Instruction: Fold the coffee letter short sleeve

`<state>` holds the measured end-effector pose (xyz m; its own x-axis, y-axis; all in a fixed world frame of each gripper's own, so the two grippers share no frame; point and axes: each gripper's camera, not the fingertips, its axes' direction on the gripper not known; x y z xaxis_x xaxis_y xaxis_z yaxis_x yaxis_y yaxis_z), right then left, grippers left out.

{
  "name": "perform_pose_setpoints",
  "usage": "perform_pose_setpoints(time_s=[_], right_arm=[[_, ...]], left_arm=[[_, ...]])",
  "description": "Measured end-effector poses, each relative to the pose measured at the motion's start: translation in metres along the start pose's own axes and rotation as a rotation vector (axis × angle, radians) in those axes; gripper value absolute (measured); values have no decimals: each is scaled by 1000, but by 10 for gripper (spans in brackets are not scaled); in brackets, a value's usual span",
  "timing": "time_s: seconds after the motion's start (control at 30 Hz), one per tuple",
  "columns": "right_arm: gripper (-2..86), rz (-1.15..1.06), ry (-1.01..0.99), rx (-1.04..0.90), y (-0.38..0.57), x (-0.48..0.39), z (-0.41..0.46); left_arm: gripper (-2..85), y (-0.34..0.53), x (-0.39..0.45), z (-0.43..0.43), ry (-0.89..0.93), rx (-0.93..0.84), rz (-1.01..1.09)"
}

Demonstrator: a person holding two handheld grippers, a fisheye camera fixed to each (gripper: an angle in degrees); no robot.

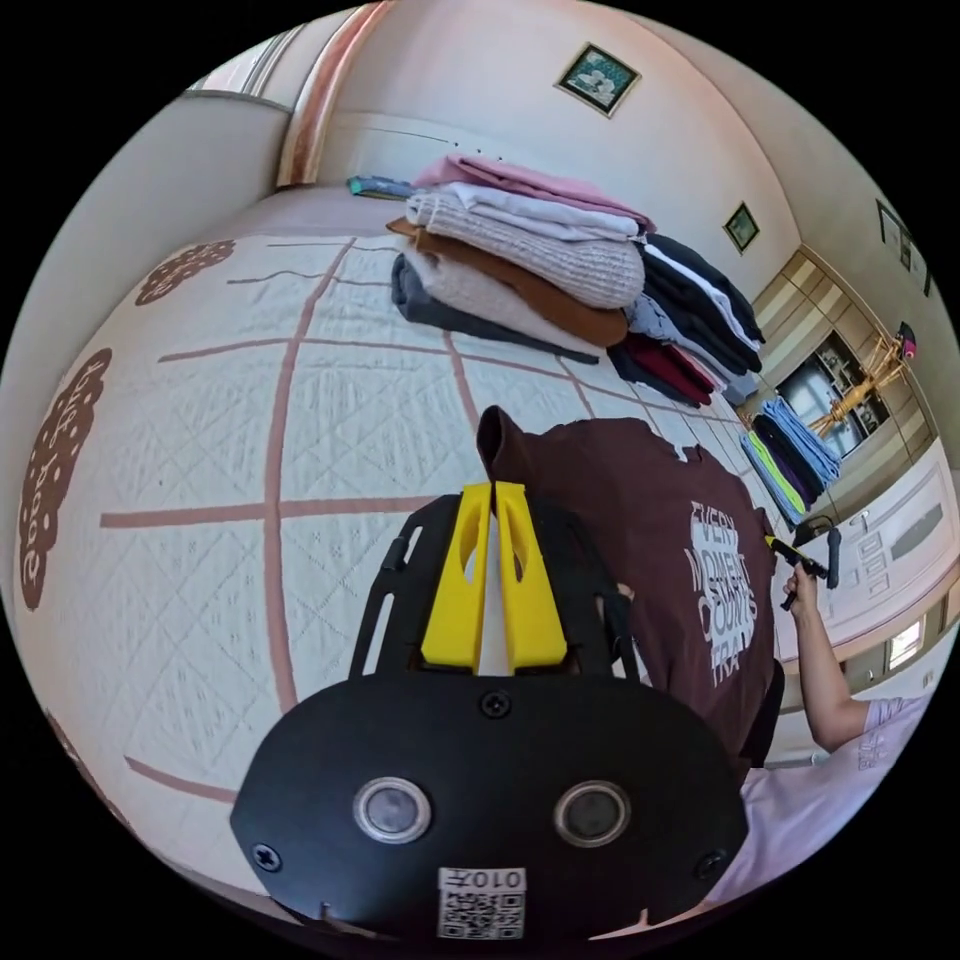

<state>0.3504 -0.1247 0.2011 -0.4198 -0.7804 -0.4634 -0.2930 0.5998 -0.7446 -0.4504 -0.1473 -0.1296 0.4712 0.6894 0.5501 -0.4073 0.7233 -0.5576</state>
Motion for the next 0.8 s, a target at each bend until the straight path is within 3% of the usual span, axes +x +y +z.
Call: perform_pose_setpoints(time_s=[0.1,0.2,0.37,0.5,0.63,0.8], right_arm=[[38,19,2,11,1,-1,3],[45,14,4,2,-2,0,0],[63,38,-13,76,8,17,-36],[72,-48,-81,158,3,14,-53],[93,-333,-118,192,-36,-28,-49],[104,-546,-95,106,-99,-72,-19]], left_arm=[[2,7,-1,4,-19,21,-39],[11,6,-14,33,50,-108,-81],[36,8,2,1,-84,22,-36],[53,-35,62,20,-59,2,251],[74,-90,127,93,-96,-93,539],[97,-132,157,162,-64,-180,655]])
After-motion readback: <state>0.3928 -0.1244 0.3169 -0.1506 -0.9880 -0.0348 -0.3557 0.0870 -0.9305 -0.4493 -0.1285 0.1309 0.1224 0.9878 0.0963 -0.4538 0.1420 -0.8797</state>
